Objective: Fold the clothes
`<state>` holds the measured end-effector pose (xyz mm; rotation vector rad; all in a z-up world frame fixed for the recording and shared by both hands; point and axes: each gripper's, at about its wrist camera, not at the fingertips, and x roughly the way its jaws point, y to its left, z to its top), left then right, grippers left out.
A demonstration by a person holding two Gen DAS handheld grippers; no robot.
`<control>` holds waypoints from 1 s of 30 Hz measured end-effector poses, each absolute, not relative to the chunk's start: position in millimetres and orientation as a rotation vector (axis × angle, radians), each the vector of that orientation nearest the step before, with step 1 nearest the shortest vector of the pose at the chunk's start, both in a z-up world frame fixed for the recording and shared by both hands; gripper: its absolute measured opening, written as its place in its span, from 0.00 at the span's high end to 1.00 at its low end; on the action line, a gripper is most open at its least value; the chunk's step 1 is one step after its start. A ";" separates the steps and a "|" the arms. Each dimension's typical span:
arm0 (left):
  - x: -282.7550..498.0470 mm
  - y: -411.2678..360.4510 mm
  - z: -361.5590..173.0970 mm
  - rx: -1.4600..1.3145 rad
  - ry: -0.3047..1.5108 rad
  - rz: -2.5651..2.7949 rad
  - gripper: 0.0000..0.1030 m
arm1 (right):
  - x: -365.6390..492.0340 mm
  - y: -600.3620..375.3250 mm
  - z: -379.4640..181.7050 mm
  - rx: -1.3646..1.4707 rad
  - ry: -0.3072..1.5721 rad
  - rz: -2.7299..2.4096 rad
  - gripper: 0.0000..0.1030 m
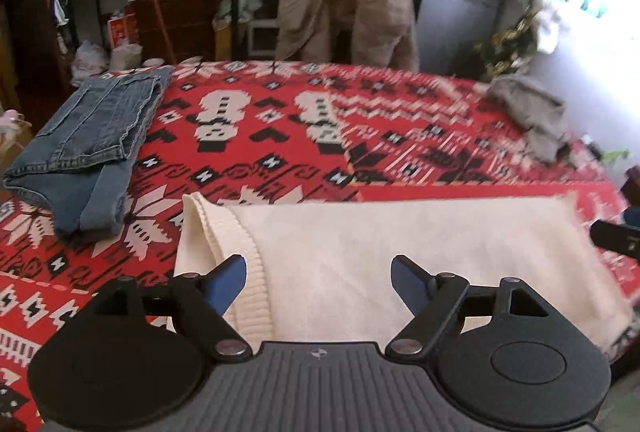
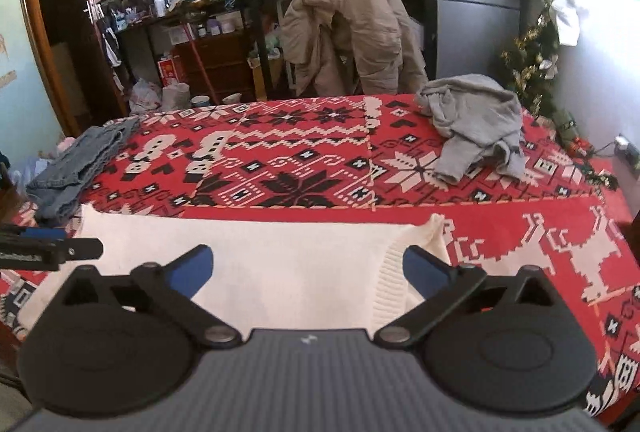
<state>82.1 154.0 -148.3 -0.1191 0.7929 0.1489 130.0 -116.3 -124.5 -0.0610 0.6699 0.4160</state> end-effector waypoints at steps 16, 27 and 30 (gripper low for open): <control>111.2 132.9 -131.4 -0.035 0.747 0.137 0.17 | 144.1 -85.8 -123.0 -0.304 0.683 0.177 0.01; 152.1 140.5 -145.5 -0.247 0.843 0.056 0.98 | 169.6 -69.1 -118.7 -0.184 0.695 0.327 0.22; 160.2 144.1 -151.3 -0.327 0.831 0.017 1.00 | 178.7 -57.0 -128.2 -0.195 0.726 0.359 0.63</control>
